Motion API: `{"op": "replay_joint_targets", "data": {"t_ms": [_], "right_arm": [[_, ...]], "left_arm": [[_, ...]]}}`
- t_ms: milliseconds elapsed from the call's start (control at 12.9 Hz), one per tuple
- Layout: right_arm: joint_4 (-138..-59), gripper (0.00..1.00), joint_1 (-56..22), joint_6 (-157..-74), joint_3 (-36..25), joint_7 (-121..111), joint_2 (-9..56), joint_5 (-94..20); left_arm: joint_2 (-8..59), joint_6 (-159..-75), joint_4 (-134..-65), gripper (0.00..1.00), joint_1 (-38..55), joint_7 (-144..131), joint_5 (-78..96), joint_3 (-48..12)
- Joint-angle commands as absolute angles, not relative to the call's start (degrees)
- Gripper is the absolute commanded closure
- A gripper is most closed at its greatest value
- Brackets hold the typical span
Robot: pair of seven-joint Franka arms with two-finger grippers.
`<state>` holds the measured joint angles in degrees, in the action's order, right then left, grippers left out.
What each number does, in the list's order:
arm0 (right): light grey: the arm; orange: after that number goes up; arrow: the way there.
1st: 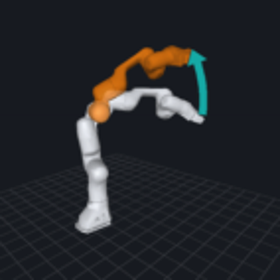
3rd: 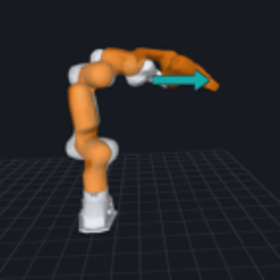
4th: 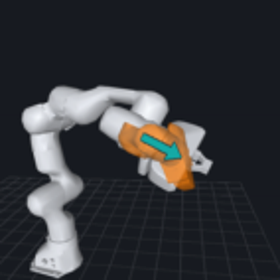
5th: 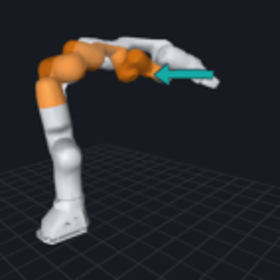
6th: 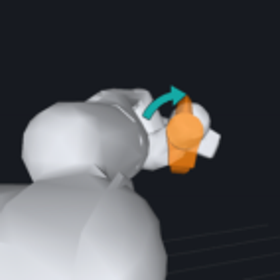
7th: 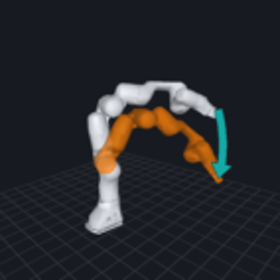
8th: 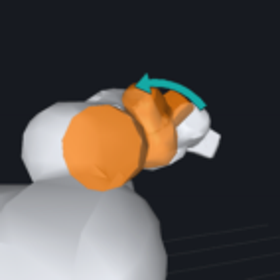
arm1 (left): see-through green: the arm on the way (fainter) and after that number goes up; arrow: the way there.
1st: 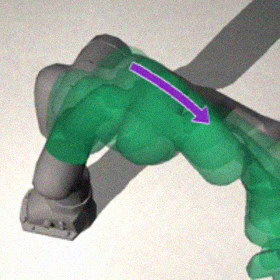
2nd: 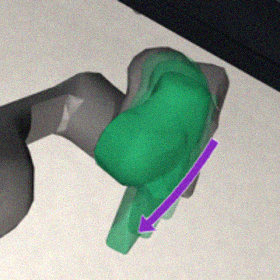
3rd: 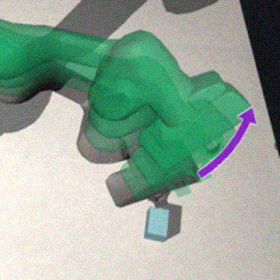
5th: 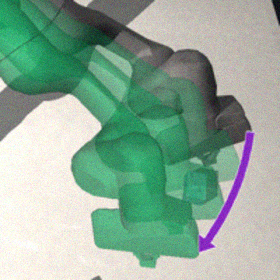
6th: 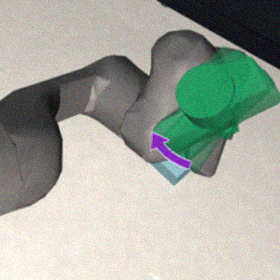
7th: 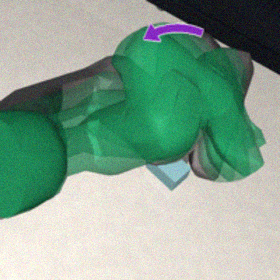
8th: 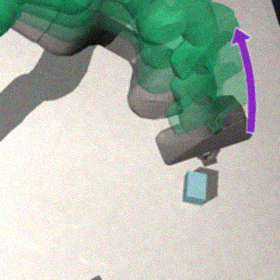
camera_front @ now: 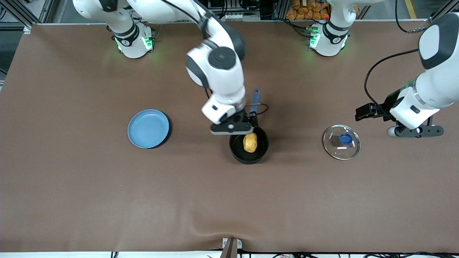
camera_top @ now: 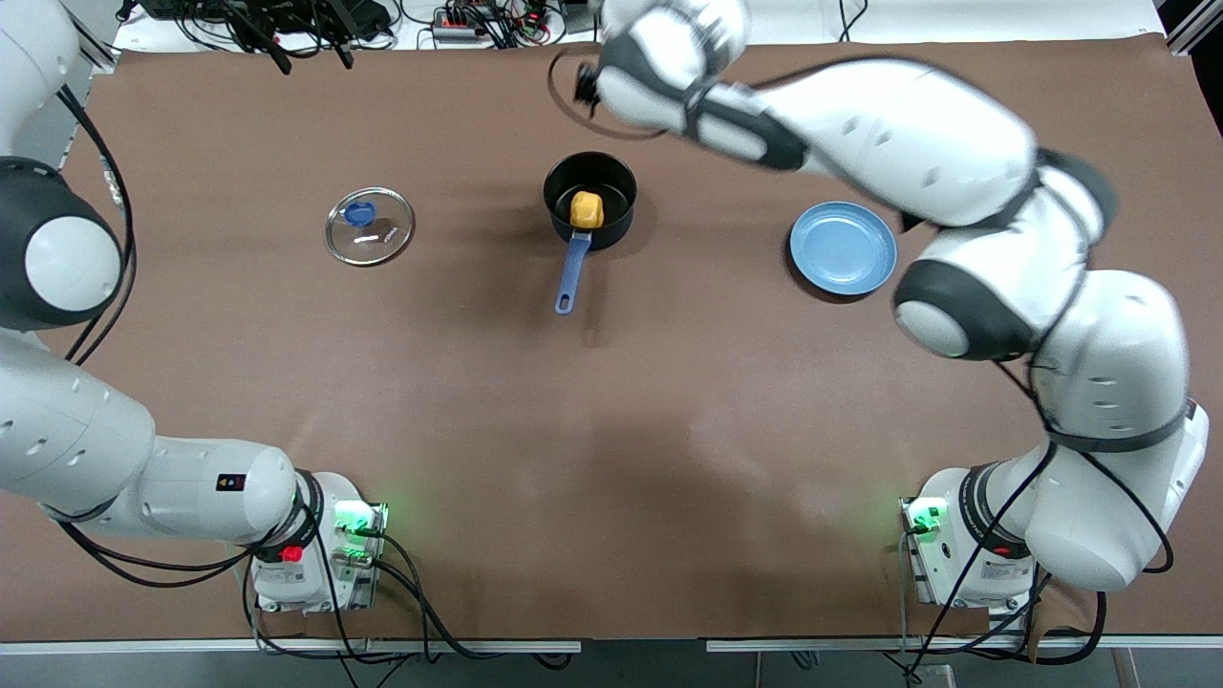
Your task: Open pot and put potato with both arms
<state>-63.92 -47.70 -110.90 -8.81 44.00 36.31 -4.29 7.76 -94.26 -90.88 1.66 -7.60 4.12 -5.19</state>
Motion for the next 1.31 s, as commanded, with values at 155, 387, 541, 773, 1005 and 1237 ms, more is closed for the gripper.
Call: {"op": "replay_joint_targets", "data": {"t_ms": [155,387,541,773,1005,1237], "right_arm": [[-74.1,0.00,-34.3,-97.1,-3.1,33.4,17.8,-5.4],[-77.2,0.00,-23.9,-88.4,-0.7,21.7,10.6,-4.8],[-81.2,0.00,-17.8,-85.9,-0.5,13.1,6.2,-1.8],[-87.8,0.00,-7.0,-85.9,2.7,3.1,0.5,2.3],[-91.2,0.00,1.2,-86.0,2.9,0.2,-2.1,1.6],[-91.3,0.00,6.5,-86.4,2.9,-1.5,-2.2,1.2]], "left_arm": [[3.9,-91.4,-90.4,0.00,1.1,-7.6,5.2,-4.7],[4.0,-88.8,-87.0,0.00,1.1,-7.7,4.6,-4.5],[3.7,-87.5,-86.5,0.00,0.7,-8.9,4.5,-4.3],[1.7,-87.2,-86.0,0.00,-1.6,-8.9,4.8,-4.4],[0.6,-85.3,-86.0,0.00,-3.4,-9.0,4.7,-4.4],[-2.0,-82.8,-86.8,0.00,-4.8,-8.9,4.7,-4.2]]}}
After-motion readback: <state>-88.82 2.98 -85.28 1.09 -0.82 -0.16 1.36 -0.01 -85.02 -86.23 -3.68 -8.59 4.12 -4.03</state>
